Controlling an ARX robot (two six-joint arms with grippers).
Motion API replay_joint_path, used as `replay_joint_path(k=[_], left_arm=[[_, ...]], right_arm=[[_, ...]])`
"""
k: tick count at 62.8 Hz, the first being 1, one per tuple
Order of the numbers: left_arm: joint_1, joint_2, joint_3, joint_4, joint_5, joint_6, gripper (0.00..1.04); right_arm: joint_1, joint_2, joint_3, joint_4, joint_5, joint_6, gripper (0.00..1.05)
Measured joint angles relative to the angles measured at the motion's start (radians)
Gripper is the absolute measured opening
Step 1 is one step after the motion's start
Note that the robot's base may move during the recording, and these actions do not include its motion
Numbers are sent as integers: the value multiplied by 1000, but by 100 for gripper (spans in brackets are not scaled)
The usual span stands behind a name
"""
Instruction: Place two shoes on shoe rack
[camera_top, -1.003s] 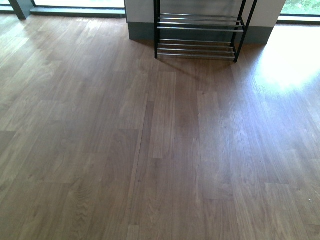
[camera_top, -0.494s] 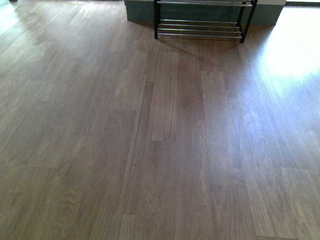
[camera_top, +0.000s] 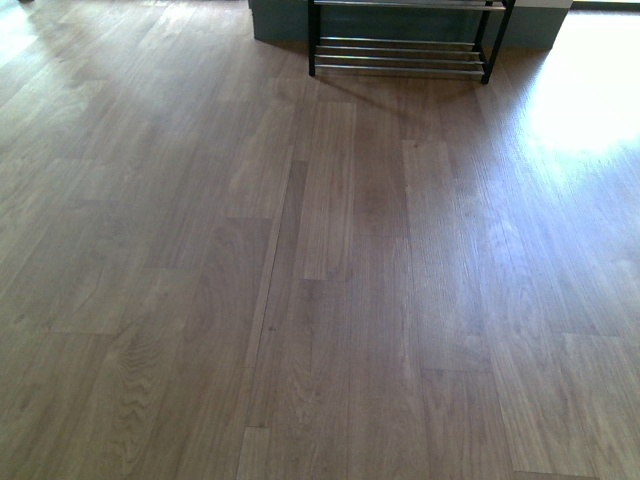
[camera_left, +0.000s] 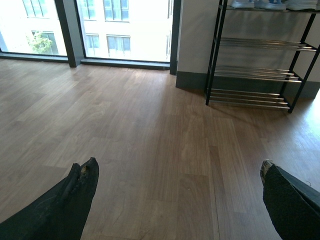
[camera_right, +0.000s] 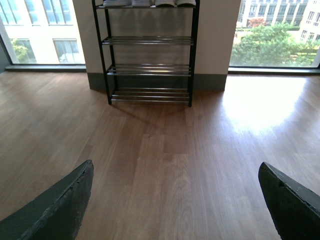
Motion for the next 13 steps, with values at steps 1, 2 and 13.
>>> replay_joint_path(k=[1,2,13], left_arm=[[0,0,0,0,0,0,95],[0,0,0,0,0,0,95],[0,0,0,0,0,0,95]], right_arm=[[0,0,0,0,0,0,96],[0,0,0,0,0,0,96],[0,0,0,0,0,0,96]])
